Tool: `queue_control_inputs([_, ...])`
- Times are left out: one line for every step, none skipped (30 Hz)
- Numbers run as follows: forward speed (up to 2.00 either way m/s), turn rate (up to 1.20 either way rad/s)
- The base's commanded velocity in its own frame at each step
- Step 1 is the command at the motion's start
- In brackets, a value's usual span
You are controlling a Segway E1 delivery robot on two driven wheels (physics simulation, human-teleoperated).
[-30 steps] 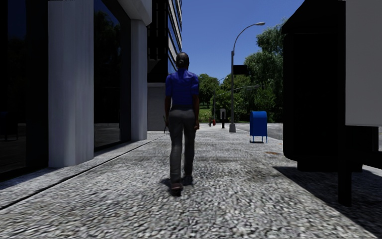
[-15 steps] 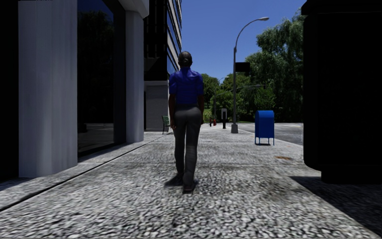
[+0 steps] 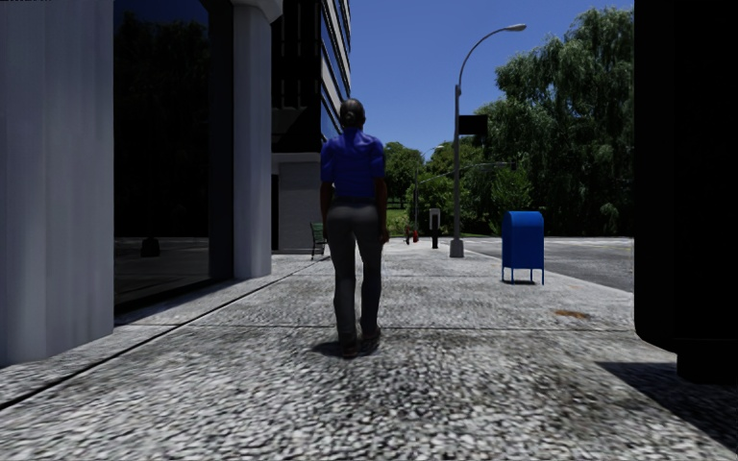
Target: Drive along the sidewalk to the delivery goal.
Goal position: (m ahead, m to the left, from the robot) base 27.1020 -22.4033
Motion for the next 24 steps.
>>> queue_control_inputs([0.86,0.00])
queue_control_inputs([0.86,0.00])
queue_control_inputs([0.86,0.00])
queue_control_inputs([0.86,0.00])
queue_control_inputs([0.86,0.00])
queue_control_inputs([0.86,0.00])
queue_control_inputs([0.86,0.00])
queue_control_inputs([0.86,0.00])
queue_control_inputs([0.86,0.00])
queue_control_inputs([0.86,0.00])
queue_control_inputs([0.85,0.00])
queue_control_inputs([0.85,0.00])
queue_control_inputs([0.85,0.00])
queue_control_inputs([0.85,0.00])
queue_control_inputs([0.85,0.00])
queue_control_inputs([0.85,0.00])
queue_control_inputs([0.85,0.00])
queue_control_inputs([0.85,0.00])
queue_control_inputs([0.85,0.00])
queue_control_inputs([0.85,0.00])
queue_control_inputs([0.85,0.00])
queue_control_inputs([0.85,0.00])
queue_control_inputs([0.85,0.00])
queue_control_inputs([0.85,0.00])
